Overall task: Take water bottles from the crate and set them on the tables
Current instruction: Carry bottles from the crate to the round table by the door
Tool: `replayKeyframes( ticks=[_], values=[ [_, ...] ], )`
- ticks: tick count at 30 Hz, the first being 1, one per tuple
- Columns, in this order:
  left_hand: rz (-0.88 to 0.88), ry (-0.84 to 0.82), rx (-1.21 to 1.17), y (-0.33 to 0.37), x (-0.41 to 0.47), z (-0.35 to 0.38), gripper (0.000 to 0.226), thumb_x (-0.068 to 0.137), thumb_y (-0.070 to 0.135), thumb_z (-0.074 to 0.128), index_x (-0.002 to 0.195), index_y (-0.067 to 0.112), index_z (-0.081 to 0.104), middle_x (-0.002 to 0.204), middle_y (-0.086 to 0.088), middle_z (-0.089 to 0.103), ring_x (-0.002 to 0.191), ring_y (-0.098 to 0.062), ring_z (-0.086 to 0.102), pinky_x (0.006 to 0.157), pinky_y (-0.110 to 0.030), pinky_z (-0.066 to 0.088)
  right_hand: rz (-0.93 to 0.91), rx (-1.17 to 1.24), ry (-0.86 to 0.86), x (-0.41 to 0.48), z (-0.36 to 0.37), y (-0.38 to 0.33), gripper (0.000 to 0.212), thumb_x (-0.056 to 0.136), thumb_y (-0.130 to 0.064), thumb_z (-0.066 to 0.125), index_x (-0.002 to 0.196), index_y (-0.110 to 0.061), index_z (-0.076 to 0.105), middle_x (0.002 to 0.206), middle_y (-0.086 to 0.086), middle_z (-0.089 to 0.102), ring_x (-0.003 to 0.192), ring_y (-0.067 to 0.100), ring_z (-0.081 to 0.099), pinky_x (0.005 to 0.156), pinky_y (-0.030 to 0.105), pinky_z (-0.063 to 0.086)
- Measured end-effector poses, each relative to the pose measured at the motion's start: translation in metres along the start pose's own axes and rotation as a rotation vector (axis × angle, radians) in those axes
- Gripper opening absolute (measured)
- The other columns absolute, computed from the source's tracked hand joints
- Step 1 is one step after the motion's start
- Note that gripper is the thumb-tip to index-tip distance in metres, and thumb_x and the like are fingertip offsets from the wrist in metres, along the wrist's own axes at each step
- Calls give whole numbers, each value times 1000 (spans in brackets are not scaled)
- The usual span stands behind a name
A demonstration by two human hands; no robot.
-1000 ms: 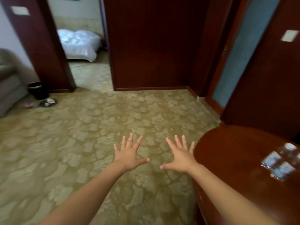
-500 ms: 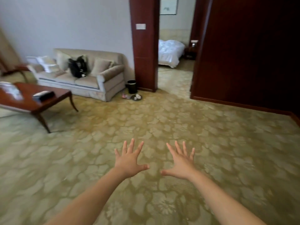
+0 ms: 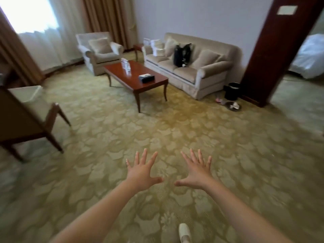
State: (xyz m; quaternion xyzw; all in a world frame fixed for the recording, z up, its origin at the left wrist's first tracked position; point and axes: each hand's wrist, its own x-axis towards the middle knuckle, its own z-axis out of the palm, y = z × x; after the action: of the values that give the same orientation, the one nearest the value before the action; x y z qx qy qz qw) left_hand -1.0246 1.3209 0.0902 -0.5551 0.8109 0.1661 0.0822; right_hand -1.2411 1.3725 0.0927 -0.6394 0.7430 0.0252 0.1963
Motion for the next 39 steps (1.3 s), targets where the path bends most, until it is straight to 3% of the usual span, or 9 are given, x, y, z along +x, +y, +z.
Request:
replayKeyframes(
  ticks=[9, 18, 28, 39],
  values=[
    [-339, 117, -109, -44, 113, -60, 104, 79, 79, 49, 151, 45, -18, 161, 0, -28, 148, -30, -26, 114, -65, -11, -317, -81, -25, 194, -68, -33, 126, 65, -78, 67, 155, -40, -11, 163, 4, -26, 143, 31, -37, 110, 63, -25],
    [-602, 135, -158, -88, 188, -94, 107, 76, 82, 48, 149, 46, -20, 160, 0, -30, 147, -31, -26, 114, -65, -11, -534, -168, -80, 330, -109, -87, 125, 66, -73, 69, 155, -40, -12, 163, 3, -26, 144, 30, -36, 111, 63, -24],
    [-724, 191, -208, -196, 326, -151, 106, 75, 83, 47, 148, 46, -22, 160, -2, -30, 147, -30, -27, 114, -65, -12, -730, -220, -95, 503, -145, -191, 124, 68, -73, 69, 155, -39, -14, 162, 5, -27, 142, 31, -38, 109, 65, -26],
    [-770, 198, -214, -319, 472, -237, 108, 74, 83, 48, 149, 46, -20, 160, -2, -30, 147, -30, -26, 115, -66, -12, -731, -184, -110, 703, -204, -286, 123, 71, -70, 69, 155, -39, -15, 163, 5, -26, 144, 31, -35, 110, 63, -26]
  ],
)
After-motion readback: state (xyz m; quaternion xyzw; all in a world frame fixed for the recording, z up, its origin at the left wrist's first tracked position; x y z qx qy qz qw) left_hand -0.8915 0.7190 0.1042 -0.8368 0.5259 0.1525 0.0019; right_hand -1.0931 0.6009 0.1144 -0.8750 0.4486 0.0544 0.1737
